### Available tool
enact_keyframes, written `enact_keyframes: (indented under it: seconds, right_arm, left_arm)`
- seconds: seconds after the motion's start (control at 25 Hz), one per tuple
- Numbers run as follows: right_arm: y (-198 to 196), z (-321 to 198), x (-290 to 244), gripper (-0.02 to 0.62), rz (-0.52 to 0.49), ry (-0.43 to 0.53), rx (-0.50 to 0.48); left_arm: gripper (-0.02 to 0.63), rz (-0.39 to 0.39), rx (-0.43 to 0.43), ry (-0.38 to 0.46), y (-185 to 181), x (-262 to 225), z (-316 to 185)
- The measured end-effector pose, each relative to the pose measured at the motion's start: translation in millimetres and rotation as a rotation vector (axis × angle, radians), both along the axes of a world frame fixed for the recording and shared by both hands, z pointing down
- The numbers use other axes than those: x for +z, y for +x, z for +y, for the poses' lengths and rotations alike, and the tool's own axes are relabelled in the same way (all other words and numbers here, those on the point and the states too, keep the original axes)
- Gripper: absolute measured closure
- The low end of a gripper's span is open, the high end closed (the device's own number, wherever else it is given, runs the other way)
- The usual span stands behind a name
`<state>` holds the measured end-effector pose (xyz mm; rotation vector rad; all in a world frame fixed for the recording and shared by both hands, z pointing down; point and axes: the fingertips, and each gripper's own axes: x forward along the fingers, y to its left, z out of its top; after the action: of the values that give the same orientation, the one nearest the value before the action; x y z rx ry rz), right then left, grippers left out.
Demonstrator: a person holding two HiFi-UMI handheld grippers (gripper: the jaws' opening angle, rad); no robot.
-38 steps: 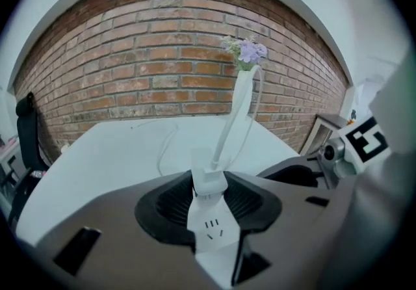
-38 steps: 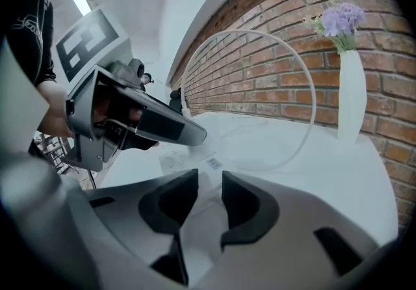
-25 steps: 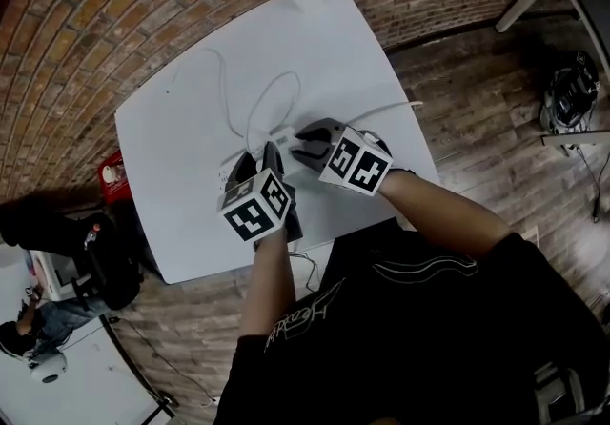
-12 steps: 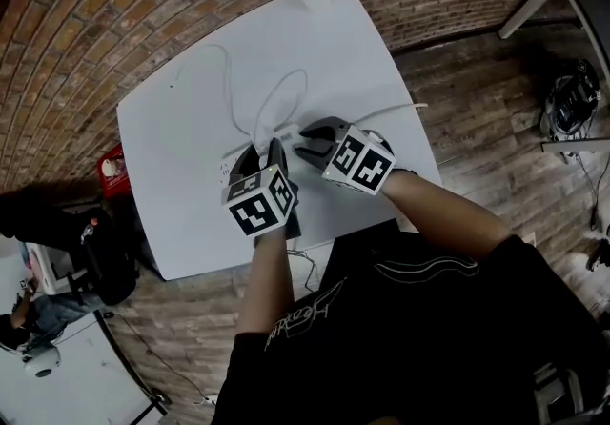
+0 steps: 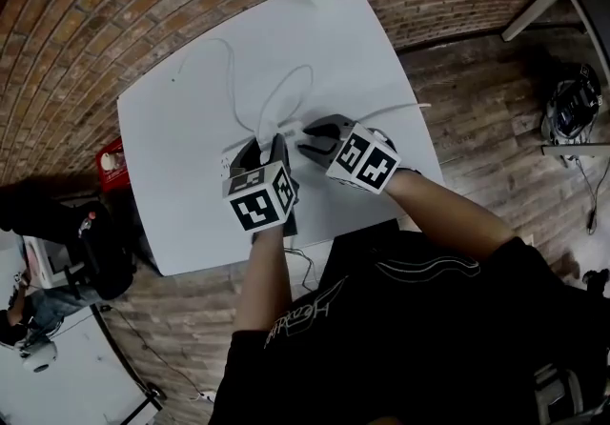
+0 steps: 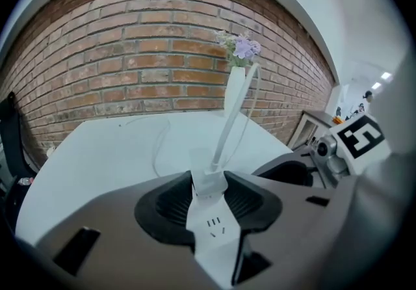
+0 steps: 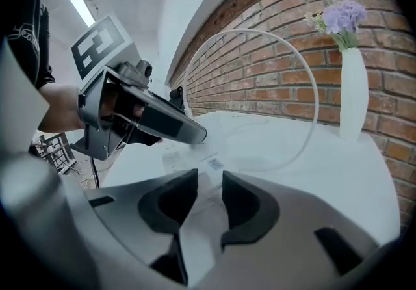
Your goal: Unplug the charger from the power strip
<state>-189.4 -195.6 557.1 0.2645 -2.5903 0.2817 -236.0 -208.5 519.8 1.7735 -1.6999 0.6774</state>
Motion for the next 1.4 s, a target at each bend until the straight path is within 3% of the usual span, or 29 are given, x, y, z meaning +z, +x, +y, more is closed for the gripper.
enact_keyframes:
  seconds: [0.08,0.2,0.28,0.52,0.6,0.72,0.76,0.96,1.2,1.4]
  right_arm:
    - [-0.5,0.3,0.2,0.495,0.0,-0.004,0.002]
    - [-1.0,0.5,0.2,0.495,-0.002,-0.008,-0.002]
    - [-0.1,0.3,0.0,0.495,-0.002,-0.005,-0.004]
    - [-0.2,0.1,-0.6,0.495,-0.002,0.0,0.001]
    - [1.1,0.3,-0.8,0.495,-0.003,-0.001,0.002]
    - [0.0,1.2,-1.4,0.495,-0.006,0.004,-0.002]
    - [-0.6,1.2,-1.5,0.495,-0.008,0.006,-0.003]
    - [0.0,0.0,-1.2,0.495,-0.008,0.001,0.0]
    - [1.0,1.6,-0.4,0.495,-0.007,0.004,-0.004]
    - [0.8,1.8,-0.9,0.495,-0.005,0.004,-0.005]
  left_arm:
    - [0.457,0.016,-0.01,-0.005,0.0,-0.3,0.7]
    - [0.456,0.147,-0.037,-0.02,-3.3,-1.3,0.4]
    - [0.454,0.189,-0.048,-0.03,-3.9,-1.9,0.1]
    - [0.457,-0.015,-0.028,-0.015,2.0,-5.0,2.6]
    - [0.457,0.013,-0.045,-0.012,2.6,-5.8,3.7]
    - [0.457,0.142,-0.099,-0.027,-6.6,-4.7,6.1]
    - [0.457,0.152,-0.102,-0.03,-8.3,-5.2,6.1]
    - [0.457,-0.011,-0.013,-0.033,1.2,-7.8,4.9]
    - [0.457,0.196,-0.102,-0.051,-6.2,-8.7,4.4]
    - [0.457,0.029,-0.028,-0.04,0.6,-8.8,6.2]
